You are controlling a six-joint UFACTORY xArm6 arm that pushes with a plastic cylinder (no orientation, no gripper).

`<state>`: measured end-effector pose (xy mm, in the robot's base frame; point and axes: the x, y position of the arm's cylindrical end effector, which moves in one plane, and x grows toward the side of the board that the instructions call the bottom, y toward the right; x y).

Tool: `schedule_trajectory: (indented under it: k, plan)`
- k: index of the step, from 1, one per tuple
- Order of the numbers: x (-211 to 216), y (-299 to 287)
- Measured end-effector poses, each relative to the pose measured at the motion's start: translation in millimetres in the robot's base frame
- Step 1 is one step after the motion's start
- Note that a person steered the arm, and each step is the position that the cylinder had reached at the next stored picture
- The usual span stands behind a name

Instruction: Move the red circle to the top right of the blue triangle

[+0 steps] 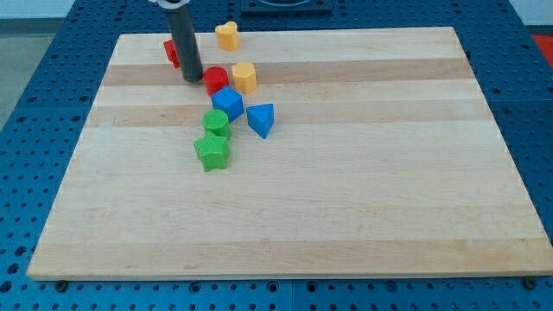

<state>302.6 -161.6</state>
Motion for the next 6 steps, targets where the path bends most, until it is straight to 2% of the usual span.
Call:
schedule_trajectory:
  k: [1,2,4,6]
  plan:
    - [0.6,-44.4]
    - [22.0,-61.9]
    - [19.4,8.8]
    - [11.6,133.6]
